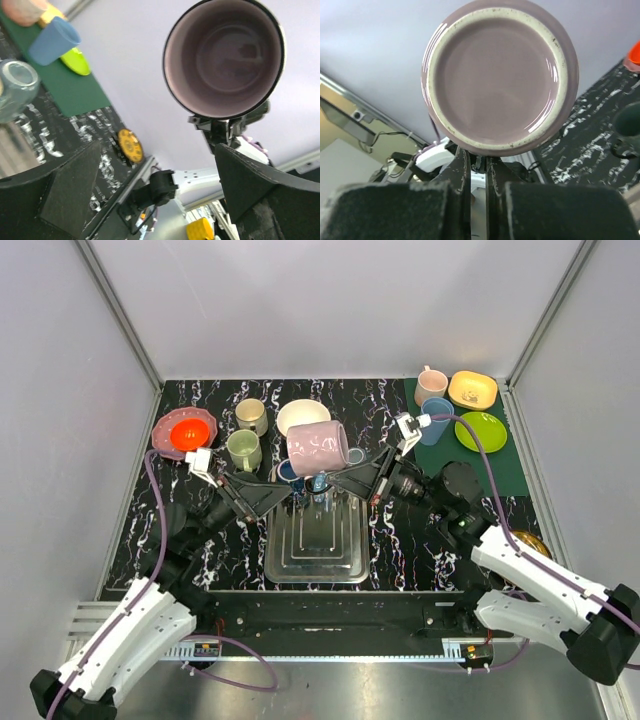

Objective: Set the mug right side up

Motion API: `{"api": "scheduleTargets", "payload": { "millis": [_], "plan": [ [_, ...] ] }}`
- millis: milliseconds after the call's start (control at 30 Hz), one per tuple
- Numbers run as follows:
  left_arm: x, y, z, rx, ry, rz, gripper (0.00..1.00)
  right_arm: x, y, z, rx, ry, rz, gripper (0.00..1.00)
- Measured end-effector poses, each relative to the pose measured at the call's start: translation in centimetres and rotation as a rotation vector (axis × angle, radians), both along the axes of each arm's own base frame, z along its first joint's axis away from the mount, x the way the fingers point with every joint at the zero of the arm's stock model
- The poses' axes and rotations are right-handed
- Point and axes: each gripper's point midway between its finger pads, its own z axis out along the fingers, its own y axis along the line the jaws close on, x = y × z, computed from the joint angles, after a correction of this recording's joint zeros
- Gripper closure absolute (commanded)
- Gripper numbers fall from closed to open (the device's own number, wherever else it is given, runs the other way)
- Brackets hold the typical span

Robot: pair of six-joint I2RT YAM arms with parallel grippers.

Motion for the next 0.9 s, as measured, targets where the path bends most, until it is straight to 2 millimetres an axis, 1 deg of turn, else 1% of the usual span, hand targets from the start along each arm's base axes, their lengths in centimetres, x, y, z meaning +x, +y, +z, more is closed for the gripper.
{"api": "scheduleTargets", "payload": {
  "millis": [133,200,300,333,433,467,533,567,633,667,700,833,867,900],
  "plan": [
    [-0.6,-1.4,2.4,-0.076,-0.064,-0.086,0.01,-0.7,0.1,1.4,0.059,-0.008,0.047,1.0],
    [-1.1,-2.2,3.4,-0.104,-0.092,-0.135,0.01,-0.8,0.1,1.6,0.071,-0.008,0.058,1.0],
    [-1.7,-3.2,4.3,-0.131,-0.112,-0.19,0.06,-0.8,0.3,1.5,0.074,-0.004,0.068,1.0],
    [-1.7,-3.6,4.4,-0.135,-0.114,-0.205,0.1,-0.8,0.3,1.4,0.074,-0.001,0.069,1.0],
    [-1.9,-4.2,4.9,-0.149,-0.125,-0.234,0.17,-0.6,0.5,1.0,0.067,0.01,0.07,1.0],
    [-2.0,-4.3,5.2,-0.157,-0.133,-0.242,0.23,-0.6,0.6,0.8,0.063,0.013,0.073,1.0],
    [-2.2,-4.5,5.9,-0.17,-0.152,-0.256,0.27,-0.4,0.8,0.4,0.056,0.024,0.077,1.0],
    [-2.2,-4.7,6.1,-0.173,-0.153,-0.262,0.33,-0.4,0.9,0.4,0.059,0.022,0.077,1.0],
    [-1.9,-5.0,6.3,-0.176,-0.152,-0.272,0.41,-0.2,0.8,0.7,0.071,0.01,0.074,1.0],
    [-1.7,-5.3,6.3,-0.177,-0.143,-0.278,0.46,-0.2,0.8,0.9,0.076,0.004,0.072,1.0],
    [-1.5,-5.5,6.4,-0.179,-0.139,-0.284,0.55,-0.1,0.7,1.0,0.08,-0.001,0.069,1.0],
    [-1.2,-6.3,6.4,-0.179,-0.126,-0.308,0.63,0.0,0.7,1.3,0.092,-0.02,0.065,1.0],
    [-1.2,-6.4,6.5,-0.183,-0.125,-0.313,0.67,0.1,0.7,1.2,0.089,-0.022,0.062,1.0],
    [-1.2,-6.4,6.5,-0.186,-0.124,-0.314,0.72,0.2,0.7,1.2,0.088,-0.024,0.059,1.0]
  ]
}}
